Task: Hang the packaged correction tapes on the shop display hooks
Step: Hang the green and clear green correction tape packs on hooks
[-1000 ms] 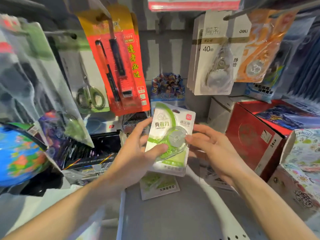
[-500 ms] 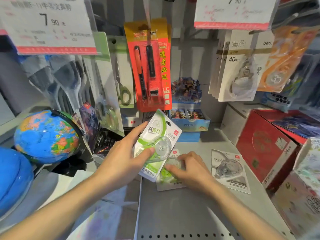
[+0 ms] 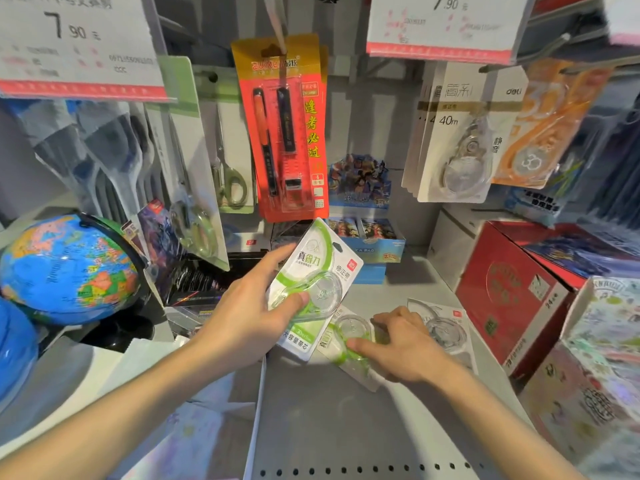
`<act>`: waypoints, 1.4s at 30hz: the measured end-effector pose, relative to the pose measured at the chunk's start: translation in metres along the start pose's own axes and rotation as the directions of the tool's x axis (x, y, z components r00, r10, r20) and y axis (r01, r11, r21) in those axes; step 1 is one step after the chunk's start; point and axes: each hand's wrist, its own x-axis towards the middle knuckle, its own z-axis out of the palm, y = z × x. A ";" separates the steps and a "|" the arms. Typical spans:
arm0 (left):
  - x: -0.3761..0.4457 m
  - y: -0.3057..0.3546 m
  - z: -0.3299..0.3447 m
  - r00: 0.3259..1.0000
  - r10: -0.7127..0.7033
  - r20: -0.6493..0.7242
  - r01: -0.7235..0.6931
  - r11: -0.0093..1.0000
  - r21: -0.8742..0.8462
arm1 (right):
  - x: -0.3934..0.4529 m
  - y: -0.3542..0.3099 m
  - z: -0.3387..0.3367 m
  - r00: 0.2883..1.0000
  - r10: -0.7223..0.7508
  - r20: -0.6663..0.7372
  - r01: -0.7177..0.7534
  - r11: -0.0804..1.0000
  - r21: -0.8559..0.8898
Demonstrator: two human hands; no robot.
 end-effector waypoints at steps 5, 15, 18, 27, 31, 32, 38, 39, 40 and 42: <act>0.005 -0.002 0.007 0.999 0.035 -0.008 -0.035 0.999 0.009 | -0.002 -0.013 0.008 0.999 0.023 -0.041 -0.023 1.000 0.004; 0.005 -0.007 0.004 0.998 0.047 -0.028 -0.046 0.998 0.047 | -0.010 -0.031 -0.001 0.997 0.019 -0.069 0.000 0.967 0.255; 0.002 -0.004 0.001 0.999 0.029 -0.032 -0.029 1.000 0.000 | -0.015 -0.031 -0.013 0.998 0.054 -0.041 -0.037 0.939 0.342; -0.006 0.006 -0.003 0.995 0.097 0.019 -0.093 0.986 -0.136 | -0.057 -0.018 -0.046 0.986 0.147 -0.075 -0.061 0.746 0.664; -0.004 0.018 -0.002 0.991 0.137 0.002 -0.133 0.968 -0.213 | -0.090 -0.002 -0.063 0.962 0.163 -0.219 0.031 0.732 0.681; -0.003 0.022 -0.002 0.989 0.147 -0.003 -0.143 0.961 -0.235 | -0.098 0.001 -0.066 0.950 0.174 -0.259 0.054 0.727 0.684; 0.005 0.052 -0.012 0.972 0.221 -0.078 -0.234 0.930 -0.284 | -0.123 0.018 -0.096 0.839 0.184 -0.511 0.224 0.740 0.634; 0.006 0.057 -0.015 0.967 0.236 -0.094 -0.253 0.928 -0.273 | -0.124 0.020 -0.102 0.819 0.165 -0.549 0.264 0.742 0.617; 0.007 0.062 -0.017 0.961 0.254 -0.112 -0.275 0.926 -0.257 | -0.125 0.021 -0.108 0.798 0.141 -0.586 0.304 0.746 0.593; 0.009 0.072 -0.023 0.945 0.290 -0.153 -0.319 0.923 -0.216 | -0.128 0.023 -0.119 0.756 0.089 -0.648 0.384 0.742 0.550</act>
